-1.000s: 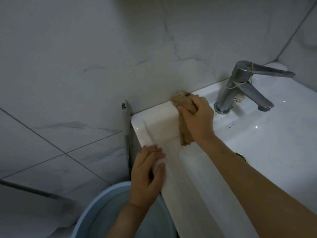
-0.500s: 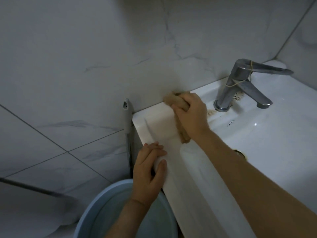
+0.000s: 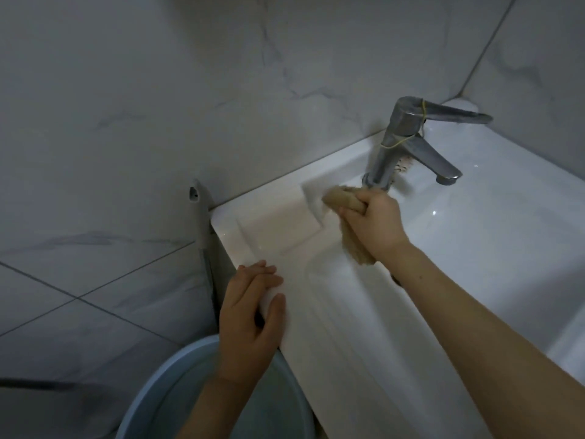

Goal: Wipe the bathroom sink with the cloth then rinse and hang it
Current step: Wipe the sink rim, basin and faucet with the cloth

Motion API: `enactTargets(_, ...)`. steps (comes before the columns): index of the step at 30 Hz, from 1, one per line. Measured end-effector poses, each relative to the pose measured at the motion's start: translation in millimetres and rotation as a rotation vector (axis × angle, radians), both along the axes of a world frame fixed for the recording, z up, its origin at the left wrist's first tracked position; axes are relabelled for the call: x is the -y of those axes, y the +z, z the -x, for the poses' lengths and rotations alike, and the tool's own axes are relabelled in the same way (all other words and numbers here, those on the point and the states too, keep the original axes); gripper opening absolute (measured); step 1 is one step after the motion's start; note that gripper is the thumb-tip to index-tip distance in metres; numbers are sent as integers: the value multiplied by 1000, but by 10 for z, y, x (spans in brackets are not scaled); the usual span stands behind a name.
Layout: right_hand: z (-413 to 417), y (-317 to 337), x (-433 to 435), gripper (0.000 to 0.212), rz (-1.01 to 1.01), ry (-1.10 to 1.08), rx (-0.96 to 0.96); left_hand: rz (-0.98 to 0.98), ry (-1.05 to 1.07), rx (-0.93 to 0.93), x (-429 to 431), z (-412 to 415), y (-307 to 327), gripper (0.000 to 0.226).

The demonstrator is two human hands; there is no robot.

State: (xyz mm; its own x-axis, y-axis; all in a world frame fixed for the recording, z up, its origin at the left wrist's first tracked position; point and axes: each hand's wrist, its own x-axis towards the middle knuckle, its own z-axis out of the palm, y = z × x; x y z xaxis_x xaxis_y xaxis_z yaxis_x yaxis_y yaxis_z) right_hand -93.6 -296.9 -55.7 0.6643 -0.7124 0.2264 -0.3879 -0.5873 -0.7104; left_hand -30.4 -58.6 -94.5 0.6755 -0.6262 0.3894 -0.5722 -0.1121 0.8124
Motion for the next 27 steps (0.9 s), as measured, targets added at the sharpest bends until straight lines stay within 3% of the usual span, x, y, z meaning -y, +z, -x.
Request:
enactTargets(5, 71, 78, -96, 10, 162, 133, -76, -142, -64, 107, -69, -82, 73, 23)
enactTargets(8, -57, 42, 295, 20, 211, -98, -172, -178, -129, 224, -28, -197, 85, 18)
enactTargets(10, -267, -33, 249, 27, 248, -207, -210, -142, -126, 208, 30, -212, 86, 15)
enactTargets(12, -357, -41, 117, 23, 179, -227, -135, -114, -107, 188, 76, -190, 73, 14)
enactTargets(14, -246, 25, 27, 14, 106, -93, -28, -114, -103, 188, 82, -182, 36, 16)
enactTargets(17, 20, 140, -1, 12, 116, 150, -102, -95, -107, 186, 80, -183, 5, 19)
enactTargets(19, 91, 103, 149, 15, 137, 109, -143, -100, -102, 196, 89, -182, -8, 19)
enactTargets(22, -38, 40, 256, 17, 127, -125, -75, -107, -95, 193, 100, -184, -3, 19)
enactTargets(25, -242, 51, 66, 28, 17, -96, 8, -121, -107, 196, 108, -184, 21, 17)
enactTargets(27, -218, 31, -83, 20, 18, -51, -42, -140, -111, 210, 100, -191, 25, 17)
